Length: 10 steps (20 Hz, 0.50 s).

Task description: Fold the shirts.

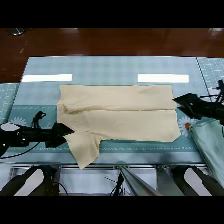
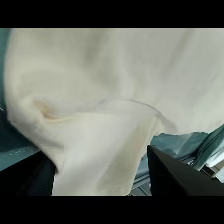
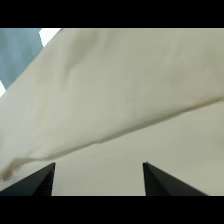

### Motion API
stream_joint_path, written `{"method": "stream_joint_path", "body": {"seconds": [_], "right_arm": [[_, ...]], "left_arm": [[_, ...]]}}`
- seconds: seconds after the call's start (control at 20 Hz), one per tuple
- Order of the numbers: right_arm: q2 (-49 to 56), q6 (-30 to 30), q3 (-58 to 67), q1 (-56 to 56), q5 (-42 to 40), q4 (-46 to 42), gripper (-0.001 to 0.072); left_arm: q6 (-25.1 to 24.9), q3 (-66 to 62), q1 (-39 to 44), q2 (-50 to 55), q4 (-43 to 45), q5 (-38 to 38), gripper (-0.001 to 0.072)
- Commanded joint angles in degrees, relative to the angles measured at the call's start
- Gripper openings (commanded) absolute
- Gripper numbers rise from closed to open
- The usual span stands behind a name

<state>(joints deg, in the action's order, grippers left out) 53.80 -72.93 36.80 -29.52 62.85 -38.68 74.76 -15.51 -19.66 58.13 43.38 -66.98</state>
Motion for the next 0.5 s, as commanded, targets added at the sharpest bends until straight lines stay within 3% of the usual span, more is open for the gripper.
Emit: {"method": "stream_joint_path", "body": {"seconds": [0.0,0.05,0.15,0.45], "right_arm": [[-0.3,-3.1,2.9,-8.2,6.3,-9.0,0.063],[-0.3,-7.5,2.3,-9.6,9.0,-15.7,0.0629],[-0.3,-10.5,-0.7,-9.5,12.7,-25.9,0.0629],[1.9,-10.3,-9.5,-4.5,12.3,-29.8,0.0629]], "left_arm": [[-2.4,2.2,5.1,-0.1,-1.0,3.2,0.0698],[-2.6,2.2,5.5,-0.1,-0.9,2.6,0.0671],[-5.1,2.1,5.5,-0.2,-1.0,2.0,0.0035],[-6.8,2.1,5.5,-0.2,-1.3,2.2,0.0029]]}}
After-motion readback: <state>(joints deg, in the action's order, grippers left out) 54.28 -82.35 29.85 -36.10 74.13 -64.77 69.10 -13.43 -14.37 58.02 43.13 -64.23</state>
